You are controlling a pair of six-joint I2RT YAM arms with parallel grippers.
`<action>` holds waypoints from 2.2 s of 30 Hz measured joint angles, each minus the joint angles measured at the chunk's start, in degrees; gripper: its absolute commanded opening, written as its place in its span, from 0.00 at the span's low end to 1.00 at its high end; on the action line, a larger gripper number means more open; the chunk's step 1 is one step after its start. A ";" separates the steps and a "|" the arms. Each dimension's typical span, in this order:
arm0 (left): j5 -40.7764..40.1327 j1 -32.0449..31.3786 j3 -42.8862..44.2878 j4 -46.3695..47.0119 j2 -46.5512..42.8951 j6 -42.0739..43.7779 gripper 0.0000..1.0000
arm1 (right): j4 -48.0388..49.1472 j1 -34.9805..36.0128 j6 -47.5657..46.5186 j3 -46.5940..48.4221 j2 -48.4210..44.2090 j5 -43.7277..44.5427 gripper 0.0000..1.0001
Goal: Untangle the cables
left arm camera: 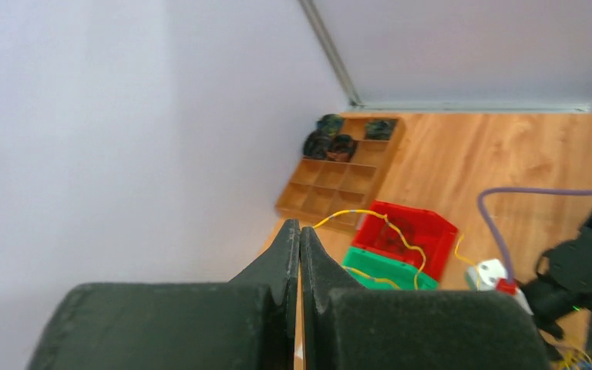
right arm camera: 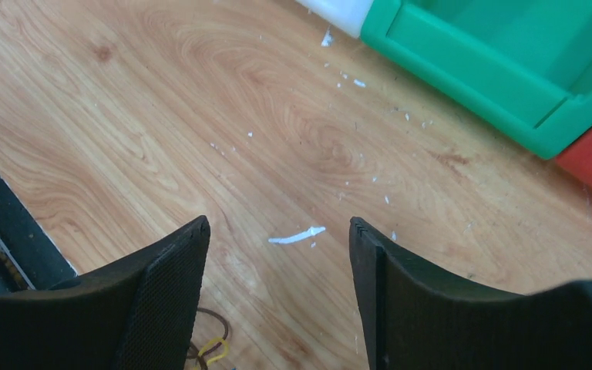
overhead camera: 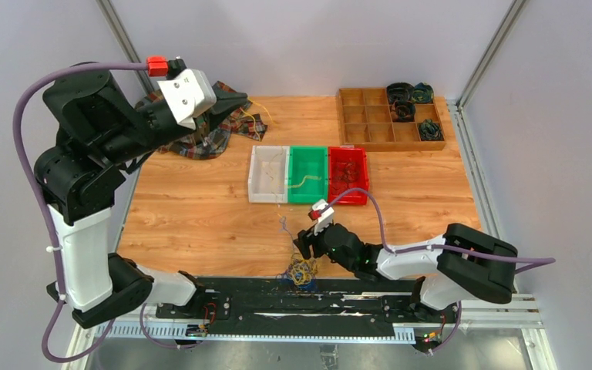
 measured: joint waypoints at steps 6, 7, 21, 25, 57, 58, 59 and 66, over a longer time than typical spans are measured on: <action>-6.38 0.00 -7.78 10.49 -3.72 0.92 0.00 | -1.49 0.00 -4.13 1.75 -4.55 2.49 0.73; -6.38 0.00 -9.16 11.45 -4.42 0.92 0.00 | -2.60 -0.02 -5.29 2.38 -7.13 2.91 0.74; -5.05 0.00 -15.50 14.36 -7.04 0.63 0.00 | -9.64 -0.09 -14.32 23.91 -18.62 -12.04 0.77; -4.61 0.00 -15.30 14.25 -7.04 0.42 0.00 | -11.76 -0.09 -15.76 28.37 -13.70 -17.44 0.75; -9.73 0.00 0.50 16.98 -0.59 -0.33 0.00 | 0.92 -2.97 -3.69 7.08 1.36 -11.28 0.01; -10.47 0.00 0.83 17.59 -0.35 -0.11 0.00 | 1.29 -2.97 -3.26 6.32 1.36 -10.95 0.01; -11.10 0.00 0.98 18.25 -0.20 0.07 0.00 | 1.49 -2.97 -2.89 5.79 1.36 -10.73 0.01; -18.03 0.00 0.59 26.29 -0.13 1.77 0.00 | 4.09 -2.97 0.15 1.42 3.69 -8.87 0.01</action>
